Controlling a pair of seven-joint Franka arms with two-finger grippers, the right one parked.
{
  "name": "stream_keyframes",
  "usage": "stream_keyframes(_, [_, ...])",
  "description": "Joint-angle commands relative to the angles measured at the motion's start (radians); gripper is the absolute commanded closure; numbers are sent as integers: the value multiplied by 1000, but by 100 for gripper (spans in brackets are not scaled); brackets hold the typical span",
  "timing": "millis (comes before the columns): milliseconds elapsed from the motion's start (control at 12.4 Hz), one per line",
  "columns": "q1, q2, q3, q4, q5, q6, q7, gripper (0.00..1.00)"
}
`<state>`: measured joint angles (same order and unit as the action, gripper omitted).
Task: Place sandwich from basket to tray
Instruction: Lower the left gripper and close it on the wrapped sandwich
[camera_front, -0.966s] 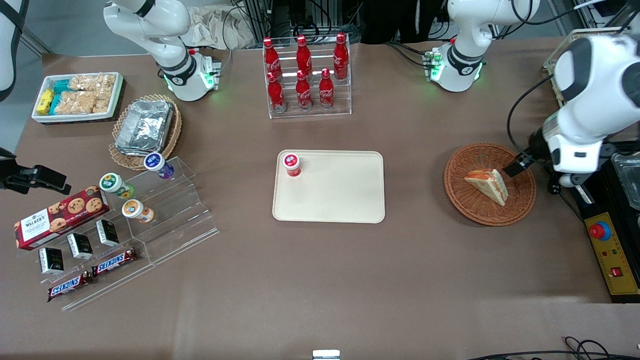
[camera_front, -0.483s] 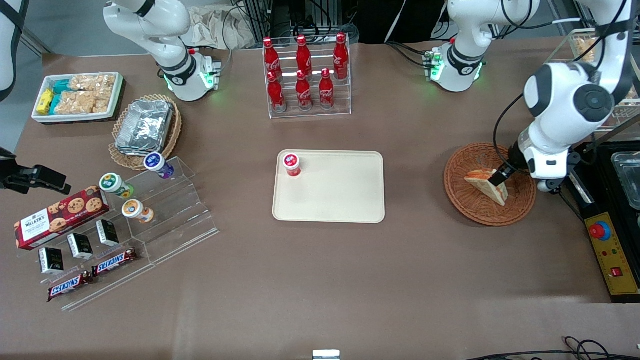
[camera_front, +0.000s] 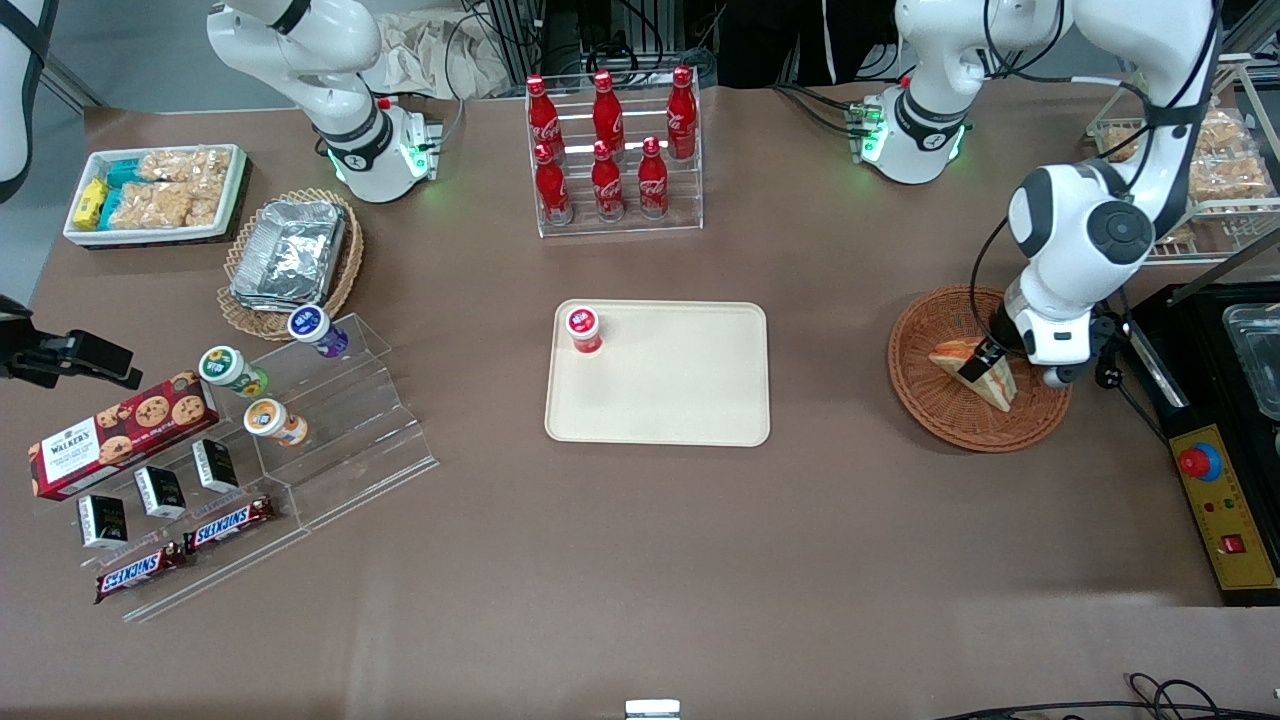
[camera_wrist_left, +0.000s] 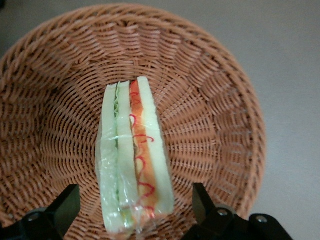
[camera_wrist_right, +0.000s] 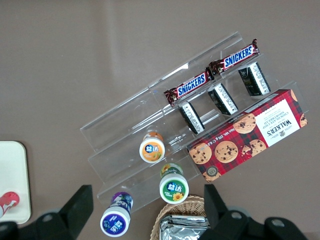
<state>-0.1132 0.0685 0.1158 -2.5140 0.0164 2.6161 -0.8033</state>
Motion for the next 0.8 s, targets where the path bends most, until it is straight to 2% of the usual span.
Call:
stream_keyframes(0, [1,20,13,-25,-6,58,-7,1])
stream_keyframes(80, [1,31,13,-22,-6,58,-5,41])
stream_keyframes(161, [1,31,13,-22,-6,58,-4,99])
stream_keyframes(563, [1,-10,16,-8,-6,45,4,100])
stream_keyframes(724, [0,-71,13,29,8,-55,7,100])
